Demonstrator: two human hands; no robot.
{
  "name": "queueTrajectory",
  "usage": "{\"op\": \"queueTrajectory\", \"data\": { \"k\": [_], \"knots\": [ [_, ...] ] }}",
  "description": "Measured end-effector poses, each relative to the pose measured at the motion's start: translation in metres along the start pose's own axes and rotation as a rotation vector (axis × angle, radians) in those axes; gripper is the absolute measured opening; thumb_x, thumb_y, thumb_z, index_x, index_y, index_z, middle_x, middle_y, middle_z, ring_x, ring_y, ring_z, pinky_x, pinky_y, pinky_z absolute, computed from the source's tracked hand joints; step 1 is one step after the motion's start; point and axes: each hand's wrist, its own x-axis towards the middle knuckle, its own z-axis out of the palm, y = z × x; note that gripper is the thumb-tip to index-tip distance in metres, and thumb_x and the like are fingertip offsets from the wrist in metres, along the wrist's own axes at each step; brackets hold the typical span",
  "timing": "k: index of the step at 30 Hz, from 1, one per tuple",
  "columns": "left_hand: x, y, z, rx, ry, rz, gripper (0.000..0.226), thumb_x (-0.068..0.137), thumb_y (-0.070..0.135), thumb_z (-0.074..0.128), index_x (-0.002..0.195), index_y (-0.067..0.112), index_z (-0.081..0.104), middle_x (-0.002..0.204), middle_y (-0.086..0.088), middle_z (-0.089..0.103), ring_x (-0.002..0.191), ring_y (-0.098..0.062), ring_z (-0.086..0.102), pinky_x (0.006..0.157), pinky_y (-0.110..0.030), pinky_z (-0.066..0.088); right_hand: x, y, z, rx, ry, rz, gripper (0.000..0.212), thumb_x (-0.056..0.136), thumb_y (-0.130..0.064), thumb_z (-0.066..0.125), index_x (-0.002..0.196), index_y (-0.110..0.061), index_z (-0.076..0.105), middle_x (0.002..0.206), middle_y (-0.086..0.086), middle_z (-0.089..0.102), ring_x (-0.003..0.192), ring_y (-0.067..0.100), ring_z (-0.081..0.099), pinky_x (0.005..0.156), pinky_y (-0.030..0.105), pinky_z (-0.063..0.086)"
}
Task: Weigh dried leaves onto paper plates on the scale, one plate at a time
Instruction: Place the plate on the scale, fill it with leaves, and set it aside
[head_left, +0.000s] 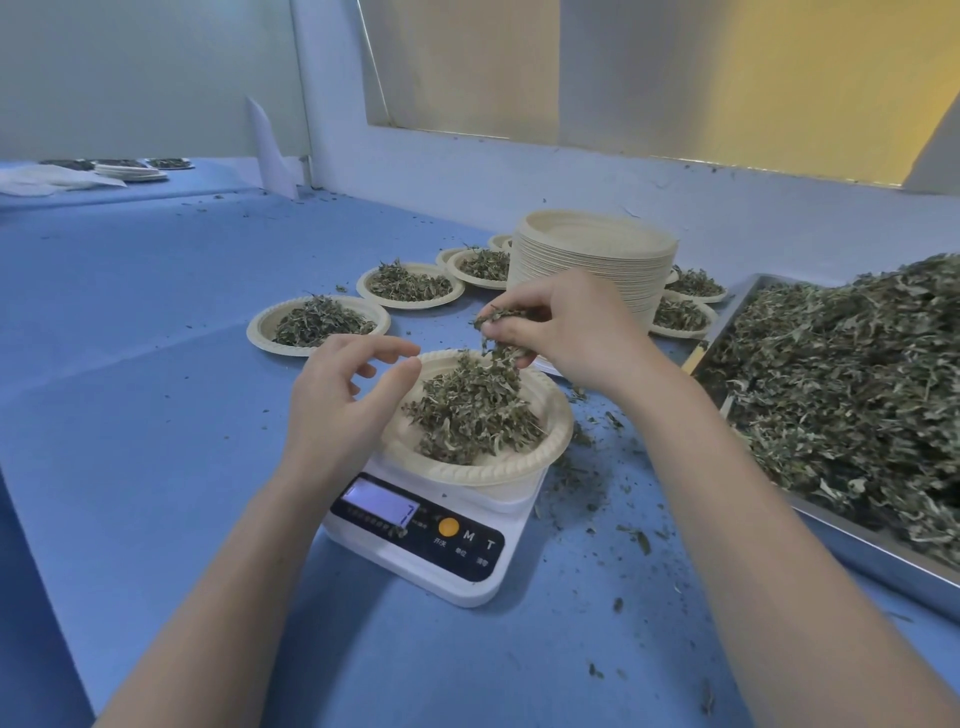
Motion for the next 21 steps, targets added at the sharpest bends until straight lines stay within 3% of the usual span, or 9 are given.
{"op": "queueTrajectory", "data": {
  "k": [3,7,12,16,18,21],
  "knots": [
    [-0.002,0.008,0.002,0.038,0.009,0.049,0.014,0.077,0.039,0.055,0.085,0.038,0.066,0.100,0.010,0.058,0.096,-0.012,0.051,0.078,-0.022,0.037,0.000,0.003,-0.008,-0.029,0.010,0.015,0.006,0.085,-0.017,0.070,0.087,-0.022,0.072,0.069,-0.012,0.065,0.043,-0.002,0.058,0.051,0.004,0.040],
    [0.004,0.040,0.021,0.183,-0.047,0.245,0.023,0.078,0.033,0.058,0.094,0.025,0.072,0.098,0.004,0.059,0.098,-0.012,0.047,0.091,-0.028,0.035,-0.001,0.006,-0.027,-0.044,0.029,0.040,0.006,0.086,-0.016,0.069,0.089,-0.019,0.073,0.070,-0.009,0.067,0.043,-0.003,0.058,0.051,0.005,0.041],
    [0.020,0.083,0.071,0.196,-0.162,0.304,0.003,0.084,0.025,0.064,0.088,0.025,0.065,0.099,0.005,0.057,0.100,-0.016,0.047,0.082,-0.020,0.027,-0.015,0.015,-0.061,-0.150,0.075,0.053,0.008,0.087,-0.016,0.068,0.087,-0.023,0.072,0.066,-0.018,0.062,0.046,-0.003,0.059,0.051,0.002,0.040],
    [0.019,0.109,0.118,0.207,-0.297,0.355,0.013,0.084,0.025,0.062,0.095,0.024,0.070,0.099,0.001,0.063,0.100,-0.017,0.051,0.086,-0.029,0.035,-0.038,0.037,-0.109,-0.449,0.083,0.124,0.015,0.088,-0.022,0.067,0.101,-0.020,0.073,0.092,-0.007,0.068,0.051,-0.007,0.054,0.052,0.000,0.037],
    [0.013,0.120,0.140,0.295,-0.416,0.437,0.021,0.084,0.027,0.061,0.103,0.024,0.070,0.101,-0.004,0.064,0.104,-0.024,0.053,0.090,-0.036,0.037,-0.053,0.049,-0.131,-0.603,-0.035,0.209,0.022,0.087,-0.026,0.067,0.109,-0.026,0.070,0.109,0.001,0.069,0.066,-0.010,0.058,0.059,0.003,0.038],
    [0.006,0.127,0.159,0.484,-0.529,0.479,0.027,0.085,0.037,0.058,0.111,0.034,0.065,0.102,-0.001,0.058,0.110,-0.027,0.047,0.094,-0.036,0.034,-0.072,0.066,-0.145,-0.716,-0.336,0.420,0.063,0.077,-0.041,0.074,0.135,-0.041,0.048,0.139,-0.006,0.052,0.122,0.014,0.050,0.094,0.028,0.041]
  ]
}}
